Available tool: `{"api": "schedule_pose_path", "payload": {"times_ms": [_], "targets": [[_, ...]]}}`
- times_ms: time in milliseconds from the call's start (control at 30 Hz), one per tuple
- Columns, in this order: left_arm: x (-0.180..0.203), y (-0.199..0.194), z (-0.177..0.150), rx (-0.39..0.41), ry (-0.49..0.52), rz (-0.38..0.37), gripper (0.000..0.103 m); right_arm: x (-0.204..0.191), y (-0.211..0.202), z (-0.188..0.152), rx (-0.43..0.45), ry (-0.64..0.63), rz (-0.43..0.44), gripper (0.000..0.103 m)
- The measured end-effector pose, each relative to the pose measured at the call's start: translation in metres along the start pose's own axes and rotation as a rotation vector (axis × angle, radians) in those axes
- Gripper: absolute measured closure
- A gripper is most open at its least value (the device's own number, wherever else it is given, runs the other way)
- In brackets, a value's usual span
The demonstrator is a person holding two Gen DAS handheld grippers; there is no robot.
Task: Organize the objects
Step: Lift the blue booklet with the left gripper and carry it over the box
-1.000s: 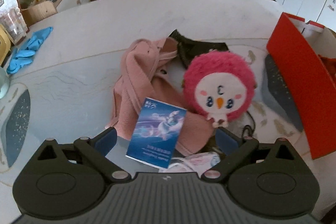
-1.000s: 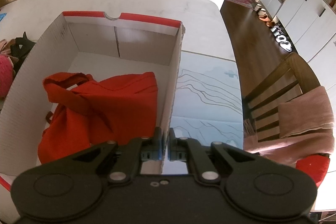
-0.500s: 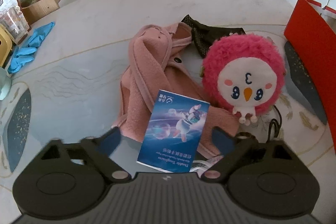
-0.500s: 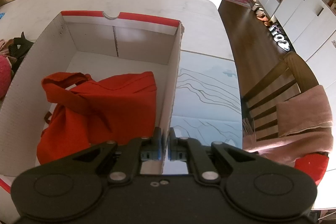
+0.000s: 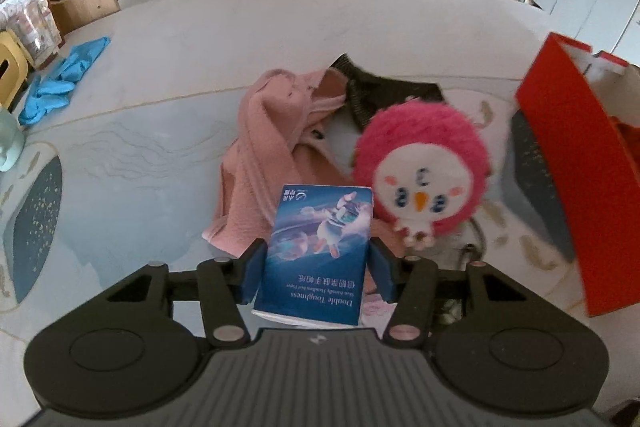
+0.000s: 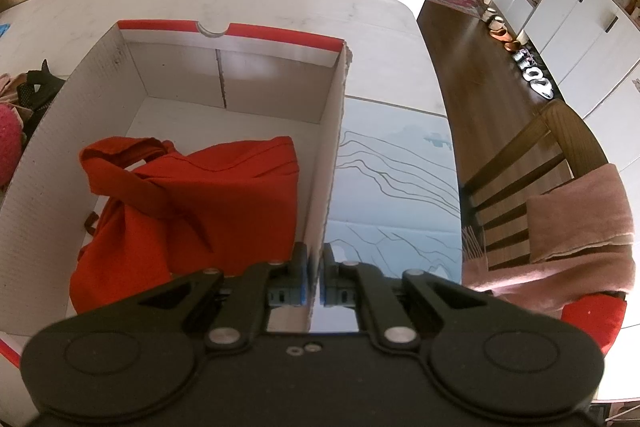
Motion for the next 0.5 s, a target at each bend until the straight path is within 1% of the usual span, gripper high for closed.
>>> {"api": "schedule_pose_path", "payload": {"times_ms": [133, 300, 500], "targets": [[0.024, -0.021, 0.008, -0.006, 0.016, -0.026, 0.050, 0.000, 0.000, 0.000, 0.001, -0.001, 0.001, 0.098], [0.061, -0.047, 0.021, 0.007, 0.053, -0.081, 0.050, 0.000, 0.001, 0.000, 0.001, -0.003, 0.002, 0.098], [0.114, -0.076, 0.035, 0.043, 0.130, -0.181, 0.050, -0.001, 0.002, 0.001, 0.002, -0.006, 0.004, 0.099]]}}
Point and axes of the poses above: each gripper's, at about its wrist camera, not at the fingertips, and y roughly the way its jaws point, x to its right, z to its top, the point moved 10 cm from there along y, roughly the way its jaws point, and after that the axes turned 1 degree about -y, right-handed, at the moved point
